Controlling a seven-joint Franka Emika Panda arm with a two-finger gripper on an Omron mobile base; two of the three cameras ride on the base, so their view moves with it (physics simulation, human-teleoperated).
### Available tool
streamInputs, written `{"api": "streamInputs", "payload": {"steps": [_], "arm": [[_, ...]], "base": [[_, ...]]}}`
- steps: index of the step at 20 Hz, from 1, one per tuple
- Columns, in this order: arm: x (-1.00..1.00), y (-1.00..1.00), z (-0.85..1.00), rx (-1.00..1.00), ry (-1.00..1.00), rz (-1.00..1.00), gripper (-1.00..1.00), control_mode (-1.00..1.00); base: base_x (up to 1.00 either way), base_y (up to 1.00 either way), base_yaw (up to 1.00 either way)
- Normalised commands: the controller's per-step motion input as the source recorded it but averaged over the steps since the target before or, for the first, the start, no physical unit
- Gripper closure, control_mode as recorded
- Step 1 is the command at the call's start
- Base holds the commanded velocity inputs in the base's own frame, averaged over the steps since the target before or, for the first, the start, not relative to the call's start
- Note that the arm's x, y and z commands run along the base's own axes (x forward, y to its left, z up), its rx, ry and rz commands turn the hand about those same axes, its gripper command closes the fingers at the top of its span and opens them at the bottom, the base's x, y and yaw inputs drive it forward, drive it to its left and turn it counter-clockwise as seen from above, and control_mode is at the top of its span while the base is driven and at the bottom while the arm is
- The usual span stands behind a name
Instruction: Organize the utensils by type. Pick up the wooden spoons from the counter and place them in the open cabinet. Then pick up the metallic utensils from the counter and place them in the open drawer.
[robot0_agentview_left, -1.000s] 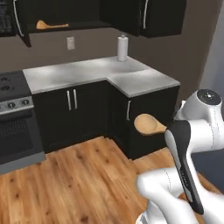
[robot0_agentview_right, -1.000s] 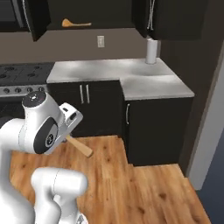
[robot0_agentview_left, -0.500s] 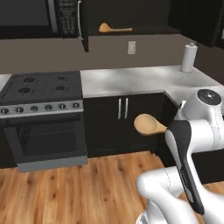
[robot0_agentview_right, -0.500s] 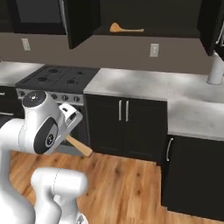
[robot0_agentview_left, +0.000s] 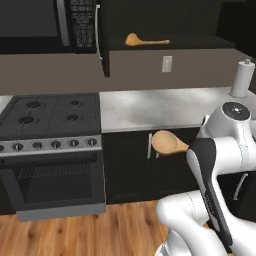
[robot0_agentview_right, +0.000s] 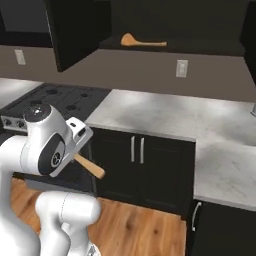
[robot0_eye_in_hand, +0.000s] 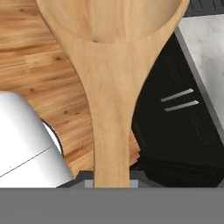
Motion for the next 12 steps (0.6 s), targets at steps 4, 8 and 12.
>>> {"api": "streamInputs", "payload": {"steps": [4, 8, 12], "arm": [[0.00, 0.00, 0.00, 0.00, 0.00, 0.00, 1.00, 1.00], [0.00, 0.00, 0.00, 0.00, 0.00, 0.00, 1.00, 1.00], [0.00, 0.00, 0.00, 0.00, 0.00, 0.00, 1.00, 1.00]], "base": [[0.72, -0.49, 0.00], [0.73, -0.42, -0.08], [0.73, -0.28, -0.22]]}}
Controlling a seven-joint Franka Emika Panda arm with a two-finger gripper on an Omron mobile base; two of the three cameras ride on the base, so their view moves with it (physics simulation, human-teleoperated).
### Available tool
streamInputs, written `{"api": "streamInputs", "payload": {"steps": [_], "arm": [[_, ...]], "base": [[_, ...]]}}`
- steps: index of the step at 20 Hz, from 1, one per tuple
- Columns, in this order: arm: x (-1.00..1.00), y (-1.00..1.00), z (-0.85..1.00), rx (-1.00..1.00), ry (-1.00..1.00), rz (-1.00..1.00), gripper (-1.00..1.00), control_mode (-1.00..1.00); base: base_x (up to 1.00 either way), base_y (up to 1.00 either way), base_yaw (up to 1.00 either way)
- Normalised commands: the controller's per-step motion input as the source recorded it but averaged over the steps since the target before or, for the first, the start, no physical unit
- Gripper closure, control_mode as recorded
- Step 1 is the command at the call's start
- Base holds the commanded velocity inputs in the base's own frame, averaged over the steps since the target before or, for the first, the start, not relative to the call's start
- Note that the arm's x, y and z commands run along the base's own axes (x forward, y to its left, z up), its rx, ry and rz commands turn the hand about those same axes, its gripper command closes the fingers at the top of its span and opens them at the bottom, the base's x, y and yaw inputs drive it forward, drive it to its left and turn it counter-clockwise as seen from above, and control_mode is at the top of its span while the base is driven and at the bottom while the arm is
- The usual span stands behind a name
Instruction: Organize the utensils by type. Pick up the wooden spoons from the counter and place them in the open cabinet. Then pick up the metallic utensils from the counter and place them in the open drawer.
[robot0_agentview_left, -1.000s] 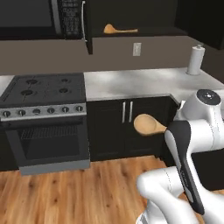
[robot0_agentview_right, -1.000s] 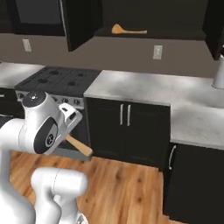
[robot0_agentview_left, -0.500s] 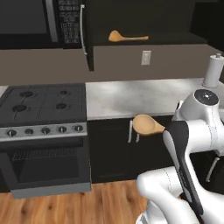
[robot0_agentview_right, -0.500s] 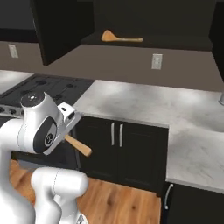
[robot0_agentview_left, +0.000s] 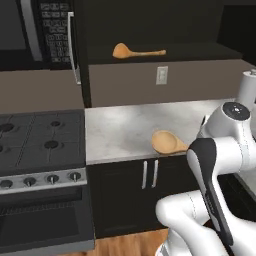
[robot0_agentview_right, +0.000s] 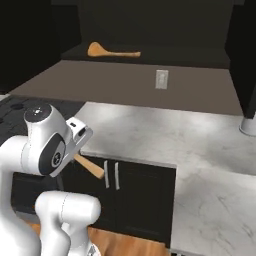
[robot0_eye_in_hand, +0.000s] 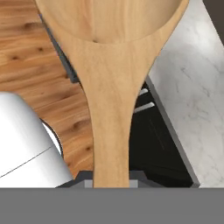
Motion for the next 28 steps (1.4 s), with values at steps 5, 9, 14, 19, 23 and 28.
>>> {"api": "streamInputs", "payload": {"steps": [5, 9, 14, 19, 23, 28], "arm": [[0.00, 0.00, 0.00, 0.00, 0.00, 0.00, 1.00, 1.00], [0.00, 0.00, 0.00, 0.00, 0.00, 0.00, 1.00, 1.00], [0.00, 0.00, 0.00, 0.00, 0.00, 0.00, 1.00, 1.00], [0.00, 0.00, 0.00, 0.00, 0.00, 0.00, 1.00, 1.00], [0.00, 0.00, 0.00, 0.00, 0.00, 0.00, 1.00, 1.00], [0.00, 0.00, 0.00, 0.00, 0.00, 0.00, 1.00, 1.00]], "base": [[0.69, -0.20, -0.26], [0.60, -0.13, -0.25], [0.49, -0.09, -0.13], [0.43, -0.01, 0.00], [0.50, -0.01, 0.00], [0.53, 0.00, 0.00]]}}
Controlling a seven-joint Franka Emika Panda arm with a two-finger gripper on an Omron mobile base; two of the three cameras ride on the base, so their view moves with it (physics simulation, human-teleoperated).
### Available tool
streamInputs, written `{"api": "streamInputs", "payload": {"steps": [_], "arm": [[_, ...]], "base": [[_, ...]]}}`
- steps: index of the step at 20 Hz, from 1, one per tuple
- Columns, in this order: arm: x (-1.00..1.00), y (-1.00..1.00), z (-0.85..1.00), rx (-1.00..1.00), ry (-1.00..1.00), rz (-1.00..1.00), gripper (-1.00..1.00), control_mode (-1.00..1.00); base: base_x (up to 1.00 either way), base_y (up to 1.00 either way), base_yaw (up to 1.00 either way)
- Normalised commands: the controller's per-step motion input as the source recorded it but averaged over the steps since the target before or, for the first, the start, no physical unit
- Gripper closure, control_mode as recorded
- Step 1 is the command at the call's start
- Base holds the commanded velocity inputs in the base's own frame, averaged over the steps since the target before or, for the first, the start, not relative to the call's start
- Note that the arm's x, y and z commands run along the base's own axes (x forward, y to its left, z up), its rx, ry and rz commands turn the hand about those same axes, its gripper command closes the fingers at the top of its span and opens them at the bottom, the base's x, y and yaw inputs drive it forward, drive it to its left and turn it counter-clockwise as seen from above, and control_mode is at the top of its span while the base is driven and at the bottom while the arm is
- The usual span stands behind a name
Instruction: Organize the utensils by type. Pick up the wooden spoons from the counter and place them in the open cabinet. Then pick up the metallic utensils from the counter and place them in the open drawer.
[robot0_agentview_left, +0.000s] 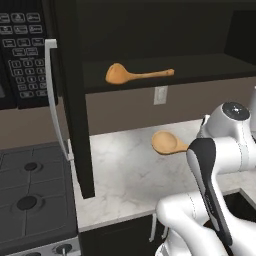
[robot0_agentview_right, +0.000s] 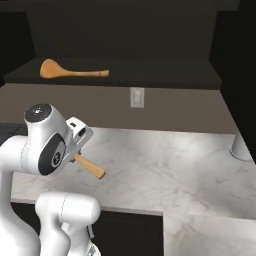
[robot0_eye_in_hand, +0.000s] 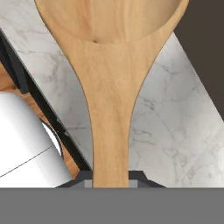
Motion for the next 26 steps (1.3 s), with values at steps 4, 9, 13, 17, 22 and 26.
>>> {"api": "streamInputs", "payload": {"steps": [4, 9, 13, 17, 22, 26], "arm": [[0.00, 0.00, 0.00, 0.00, 0.00, 0.00, 1.00, 1.00], [0.00, 0.00, 0.00, 0.00, 0.00, 0.00, 1.00, 1.00], [0.00, 0.00, 0.00, 0.00, 0.00, 0.00, 1.00, 1.00], [0.00, 0.00, 0.00, 0.00, 0.00, 0.00, 1.00, 1.00], [0.00, 0.00, 0.00, 0.00, 0.00, 0.00, 1.00, 1.00], [-0.15, -0.04, 0.29, -0.02, -0.34, 0.01, 1.00, -1.00]], "base": [[0.19, 0.00, 0.00], [0.00, 0.00, 0.00], [0.00, 0.00, 0.00], [0.00, 0.00, 0.00], [-0.04, 0.00, 0.00], [0.00, 0.00, 0.00]]}}
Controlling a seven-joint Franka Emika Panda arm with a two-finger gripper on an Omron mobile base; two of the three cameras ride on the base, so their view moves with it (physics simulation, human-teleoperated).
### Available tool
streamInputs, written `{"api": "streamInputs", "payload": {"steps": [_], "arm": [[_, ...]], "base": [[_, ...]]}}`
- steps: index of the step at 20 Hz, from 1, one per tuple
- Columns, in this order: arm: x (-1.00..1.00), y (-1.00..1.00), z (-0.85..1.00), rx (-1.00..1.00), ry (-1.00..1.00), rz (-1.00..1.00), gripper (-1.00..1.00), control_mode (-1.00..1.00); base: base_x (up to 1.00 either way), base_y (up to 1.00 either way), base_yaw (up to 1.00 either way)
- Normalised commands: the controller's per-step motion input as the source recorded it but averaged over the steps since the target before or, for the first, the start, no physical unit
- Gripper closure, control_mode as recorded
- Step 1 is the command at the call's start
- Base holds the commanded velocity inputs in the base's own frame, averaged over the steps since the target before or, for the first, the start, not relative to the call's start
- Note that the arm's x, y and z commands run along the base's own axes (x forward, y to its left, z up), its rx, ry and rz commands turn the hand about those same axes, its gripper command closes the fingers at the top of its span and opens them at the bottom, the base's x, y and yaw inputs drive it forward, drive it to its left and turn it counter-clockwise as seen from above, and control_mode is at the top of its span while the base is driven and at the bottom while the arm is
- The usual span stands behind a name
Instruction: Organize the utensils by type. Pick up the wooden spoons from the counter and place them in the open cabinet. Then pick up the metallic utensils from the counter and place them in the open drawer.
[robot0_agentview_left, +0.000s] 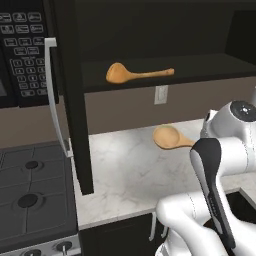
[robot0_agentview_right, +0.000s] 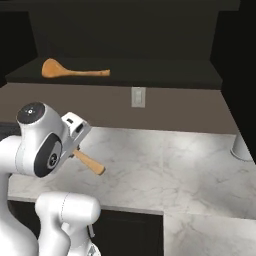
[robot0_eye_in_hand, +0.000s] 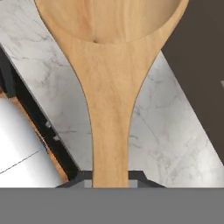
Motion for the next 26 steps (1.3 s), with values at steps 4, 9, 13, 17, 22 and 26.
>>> {"api": "streamInputs", "payload": {"steps": [4, 9, 13, 17, 22, 26], "arm": [[-0.04, -0.09, 0.42, -0.03, -0.34, 0.09, 1.00, -1.00], [0.02, -0.13, 0.59, -0.09, -0.28, 0.05, 1.00, -1.00], [0.07, -0.17, 0.63, -0.20, -0.22, 0.00, 1.00, -1.00], [0.02, -0.29, 0.63, -0.23, -0.17, 0.00, 1.00, -1.00], [0.00, -0.42, 0.47, -0.13, -0.04, 0.12, 1.00, -1.00], [0.04, -0.48, 0.44, 0.01, -0.10, 0.28, 1.00, -1.00]], "base": [[0.00, 0.00, 0.00], [0.00, 0.00, 0.00], [0.00, 0.00, 0.00], [0.00, 0.00, 0.00], [0.00, 0.00, 0.00], [0.00, 0.00, 0.00]]}}
